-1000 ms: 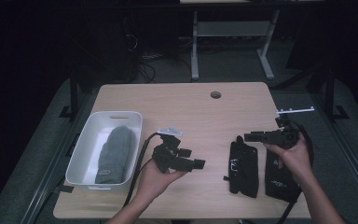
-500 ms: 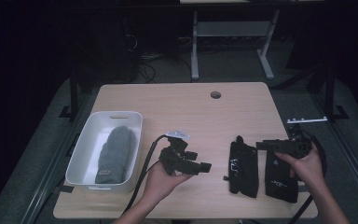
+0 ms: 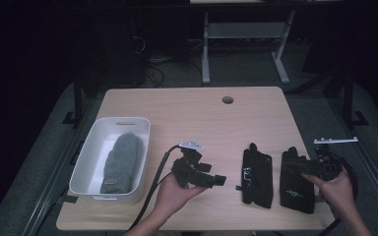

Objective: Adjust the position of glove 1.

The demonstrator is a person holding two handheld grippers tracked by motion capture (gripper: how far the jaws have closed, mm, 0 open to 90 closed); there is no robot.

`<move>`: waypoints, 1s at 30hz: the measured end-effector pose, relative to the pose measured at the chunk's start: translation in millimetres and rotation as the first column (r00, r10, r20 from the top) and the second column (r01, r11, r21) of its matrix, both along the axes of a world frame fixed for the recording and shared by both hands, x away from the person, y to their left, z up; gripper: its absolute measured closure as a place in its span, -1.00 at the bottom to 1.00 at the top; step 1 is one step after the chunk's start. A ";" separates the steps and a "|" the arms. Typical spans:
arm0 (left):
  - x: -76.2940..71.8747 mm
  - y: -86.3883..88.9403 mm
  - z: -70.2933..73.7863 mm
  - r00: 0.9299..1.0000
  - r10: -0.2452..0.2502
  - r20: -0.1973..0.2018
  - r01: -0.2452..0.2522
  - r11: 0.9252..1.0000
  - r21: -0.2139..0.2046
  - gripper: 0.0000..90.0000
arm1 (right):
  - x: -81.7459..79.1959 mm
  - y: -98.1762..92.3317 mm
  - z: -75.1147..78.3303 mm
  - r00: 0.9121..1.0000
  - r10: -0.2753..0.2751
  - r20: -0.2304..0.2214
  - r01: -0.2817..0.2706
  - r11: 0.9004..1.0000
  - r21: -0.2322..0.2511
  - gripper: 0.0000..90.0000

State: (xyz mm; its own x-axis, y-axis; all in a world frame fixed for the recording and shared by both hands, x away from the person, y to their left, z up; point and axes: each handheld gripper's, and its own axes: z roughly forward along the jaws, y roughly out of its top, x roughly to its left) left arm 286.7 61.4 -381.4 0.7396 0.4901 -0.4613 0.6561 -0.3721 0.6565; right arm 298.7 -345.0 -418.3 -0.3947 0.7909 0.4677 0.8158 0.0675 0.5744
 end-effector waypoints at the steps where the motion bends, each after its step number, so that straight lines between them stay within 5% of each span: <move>1: 0.0 0.0 0.0 1.000 0.000 0.000 0.000 1.000 0.000 -0.45 | -1.0 -1.1 -1.1 1.000 0.000 0.001 0.000 1.000 -0.006 0.02; 19: -2.2 -3.8 -8.4 1.000 -0.009 -0.012 0.009 1.000 0.010 -0.46 | -12.9 -14.1 -22.2 1.000 -0.017 -0.021 0.013 0.984 -0.177 0.01; 27: -1.8 -3.3 -11.1 1.000 -0.005 -0.017 0.006 1.000 0.010 -0.46 | -16.6 -11.1 -31.3 0.999 -0.026 -0.019 0.020 0.969 -0.247 0.04; 30: -2.0 -3.5 -11.7 1.000 -0.007 -0.018 0.007 1.000 0.011 -0.46 | -19.9 -5.2 -33.1 1.000 -0.009 0.000 0.008 0.954 -0.299 0.06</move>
State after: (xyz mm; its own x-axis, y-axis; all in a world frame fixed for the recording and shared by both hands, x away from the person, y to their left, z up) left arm 284.7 57.9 -393.1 0.7346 0.4900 -0.4694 0.6652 -0.3837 0.6405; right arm 278.7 -350.2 -451.4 -0.3867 0.8979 0.2102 0.8181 0.2288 0.5276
